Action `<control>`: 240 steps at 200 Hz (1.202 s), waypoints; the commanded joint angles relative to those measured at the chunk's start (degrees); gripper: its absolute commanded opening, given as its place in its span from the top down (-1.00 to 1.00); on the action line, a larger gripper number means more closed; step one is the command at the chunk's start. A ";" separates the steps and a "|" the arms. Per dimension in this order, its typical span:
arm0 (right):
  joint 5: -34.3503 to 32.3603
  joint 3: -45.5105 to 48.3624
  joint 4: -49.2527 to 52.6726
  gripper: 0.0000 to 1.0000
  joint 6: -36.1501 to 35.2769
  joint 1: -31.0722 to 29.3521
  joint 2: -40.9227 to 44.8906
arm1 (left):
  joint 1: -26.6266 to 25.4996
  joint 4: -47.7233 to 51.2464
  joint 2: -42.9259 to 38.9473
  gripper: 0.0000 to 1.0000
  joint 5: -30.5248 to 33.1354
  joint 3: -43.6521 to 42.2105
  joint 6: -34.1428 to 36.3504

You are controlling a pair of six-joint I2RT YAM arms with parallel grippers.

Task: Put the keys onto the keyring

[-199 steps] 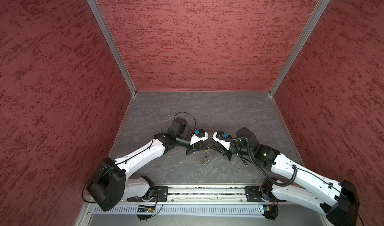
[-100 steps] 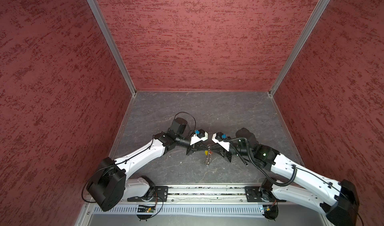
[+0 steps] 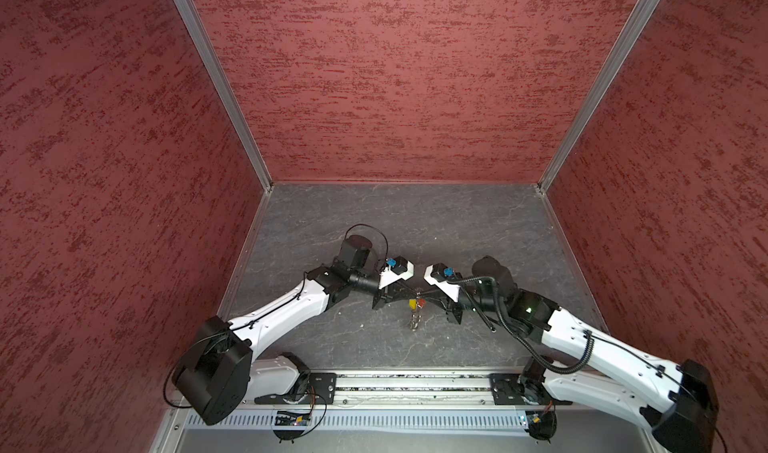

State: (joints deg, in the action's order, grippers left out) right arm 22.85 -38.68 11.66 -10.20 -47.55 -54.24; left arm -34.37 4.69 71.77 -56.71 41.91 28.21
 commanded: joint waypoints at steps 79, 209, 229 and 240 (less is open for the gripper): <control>1.65 12.02 -32.61 1.00 12.85 1.50 8.06 | 3.96 -22.36 -2.31 0.46 -9.43 -4.71 -12.64; 4.66 17.70 -50.54 1.00 16.36 1.49 3.02 | 3.66 -23.08 -1.37 0.57 -11.49 -3.79 -14.33; 4.72 18.16 -51.95 1.00 16.75 1.47 2.23 | 3.62 -23.81 -1.45 0.57 -11.42 -4.03 -14.75; 4.59 18.44 -52.93 1.00 17.02 1.47 1.80 | 3.57 -23.85 -1.45 0.57 -11.53 -4.03 -14.87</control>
State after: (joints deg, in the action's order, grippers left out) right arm 26.55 -20.49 -34.85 5.58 -46.28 -52.05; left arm -30.55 -17.65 70.17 -67.22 37.39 14.28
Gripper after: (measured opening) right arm 0.040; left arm 0.215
